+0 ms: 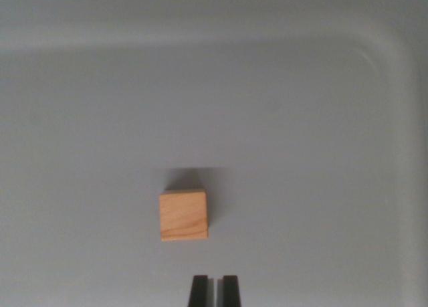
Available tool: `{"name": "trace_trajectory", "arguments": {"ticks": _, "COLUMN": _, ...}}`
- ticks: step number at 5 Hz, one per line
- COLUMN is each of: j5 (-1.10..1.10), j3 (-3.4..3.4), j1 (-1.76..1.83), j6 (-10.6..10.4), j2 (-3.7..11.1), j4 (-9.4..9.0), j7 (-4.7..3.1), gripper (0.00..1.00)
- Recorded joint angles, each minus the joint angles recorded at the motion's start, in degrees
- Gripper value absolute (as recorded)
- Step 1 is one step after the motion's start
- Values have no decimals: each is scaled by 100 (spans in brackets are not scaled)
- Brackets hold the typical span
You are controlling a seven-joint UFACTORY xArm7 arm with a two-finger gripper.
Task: Push wooden cube
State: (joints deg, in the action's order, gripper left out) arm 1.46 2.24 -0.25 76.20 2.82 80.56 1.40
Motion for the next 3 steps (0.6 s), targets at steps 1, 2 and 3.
{"name": "trace_trajectory", "arguments": {"ticks": 1, "j5": -8, "j3": -6, "j1": 4, "j6": -225, "j2": 30, "j4": -211, "j7": -10, "gripper": 0}}
{"name": "trace_trajectory", "arguments": {"ticks": 2, "j5": -8, "j3": -6, "j1": 4, "j6": -225, "j2": 30, "j4": -211, "j7": -10, "gripper": 0}}
{"name": "trace_trajectory", "arguments": {"ticks": 3, "j5": -16, "j3": -14, "j1": 9, "j6": -477, "j2": 63, "j4": -446, "j7": -21, "gripper": 0}}
